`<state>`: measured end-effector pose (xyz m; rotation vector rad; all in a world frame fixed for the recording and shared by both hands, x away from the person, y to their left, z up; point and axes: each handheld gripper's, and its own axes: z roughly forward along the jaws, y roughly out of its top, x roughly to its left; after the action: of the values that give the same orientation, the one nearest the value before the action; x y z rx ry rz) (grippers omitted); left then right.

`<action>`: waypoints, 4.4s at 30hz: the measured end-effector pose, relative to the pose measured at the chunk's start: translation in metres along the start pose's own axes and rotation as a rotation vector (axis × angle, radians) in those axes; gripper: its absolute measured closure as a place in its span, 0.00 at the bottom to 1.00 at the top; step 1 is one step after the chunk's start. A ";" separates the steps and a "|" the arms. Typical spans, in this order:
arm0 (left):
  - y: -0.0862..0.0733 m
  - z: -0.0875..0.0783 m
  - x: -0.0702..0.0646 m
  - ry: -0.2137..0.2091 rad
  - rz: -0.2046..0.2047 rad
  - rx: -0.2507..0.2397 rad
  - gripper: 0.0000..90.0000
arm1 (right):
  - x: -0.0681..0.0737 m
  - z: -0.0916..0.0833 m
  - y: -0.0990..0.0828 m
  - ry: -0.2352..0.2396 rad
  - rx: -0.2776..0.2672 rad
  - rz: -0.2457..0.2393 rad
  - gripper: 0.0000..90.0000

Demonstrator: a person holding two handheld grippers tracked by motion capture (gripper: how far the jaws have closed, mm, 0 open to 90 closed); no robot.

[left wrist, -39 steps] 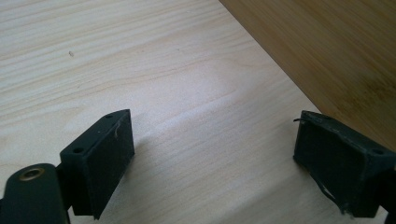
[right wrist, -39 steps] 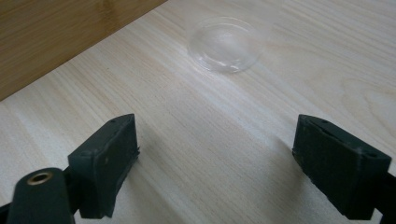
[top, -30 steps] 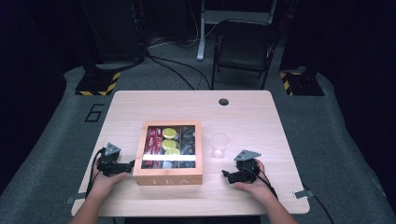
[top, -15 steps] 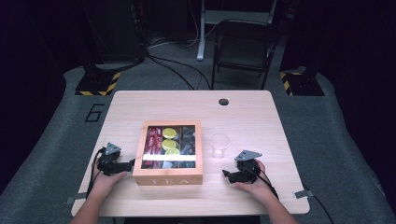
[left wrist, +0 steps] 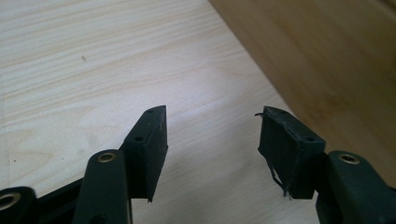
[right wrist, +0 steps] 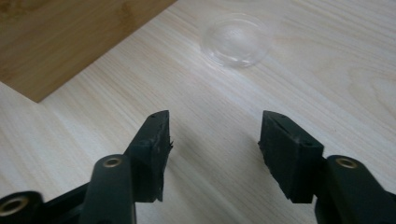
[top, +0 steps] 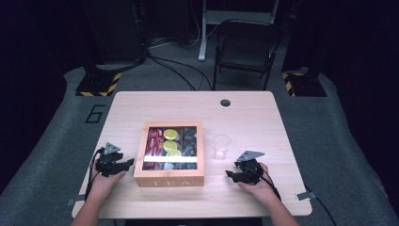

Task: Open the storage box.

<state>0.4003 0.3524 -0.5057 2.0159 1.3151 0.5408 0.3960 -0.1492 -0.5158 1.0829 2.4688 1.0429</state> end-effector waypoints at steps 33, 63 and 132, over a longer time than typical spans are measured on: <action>0.032 -0.048 -0.026 -0.099 -0.032 -0.092 0.56 | 0.035 -0.036 0.034 -0.008 -0.036 -0.054 0.65; 0.030 -0.091 -0.057 -0.147 0.015 -0.182 0.46 | 0.058 -0.060 0.050 0.108 -0.120 -0.018 0.58; -0.021 -0.093 -0.052 -0.101 0.000 -0.211 0.54 | 0.092 -0.022 0.038 0.186 -0.092 -0.164 0.97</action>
<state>0.3051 0.3390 -0.4558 1.8454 1.1477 0.5470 0.3419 -0.0764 -0.4690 0.7737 2.5709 1.2408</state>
